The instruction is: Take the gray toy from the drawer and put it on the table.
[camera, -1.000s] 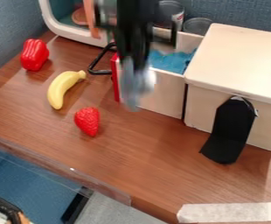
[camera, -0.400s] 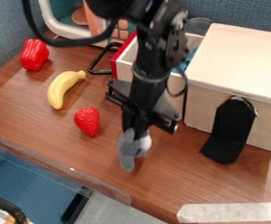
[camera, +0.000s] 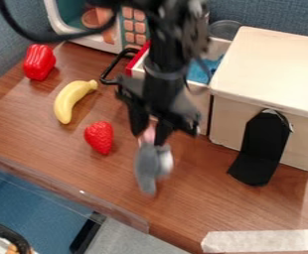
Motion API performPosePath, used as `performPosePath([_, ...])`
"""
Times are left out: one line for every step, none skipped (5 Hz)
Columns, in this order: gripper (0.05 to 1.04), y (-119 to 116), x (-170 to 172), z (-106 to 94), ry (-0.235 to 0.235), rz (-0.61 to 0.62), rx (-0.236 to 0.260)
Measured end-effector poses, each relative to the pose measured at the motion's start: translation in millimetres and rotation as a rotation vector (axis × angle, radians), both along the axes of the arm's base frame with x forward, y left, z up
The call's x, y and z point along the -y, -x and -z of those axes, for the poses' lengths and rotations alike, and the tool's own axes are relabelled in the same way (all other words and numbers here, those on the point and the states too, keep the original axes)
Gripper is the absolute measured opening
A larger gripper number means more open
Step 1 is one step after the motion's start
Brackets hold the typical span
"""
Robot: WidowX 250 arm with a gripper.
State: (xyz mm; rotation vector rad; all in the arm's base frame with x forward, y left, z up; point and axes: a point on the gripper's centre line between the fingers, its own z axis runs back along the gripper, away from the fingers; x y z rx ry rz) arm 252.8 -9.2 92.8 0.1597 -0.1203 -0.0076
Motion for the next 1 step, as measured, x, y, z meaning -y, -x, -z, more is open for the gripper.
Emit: performPosePath([0.892, -2.8, -2.5, -17.5, 0.035, 0.027, 0.000])
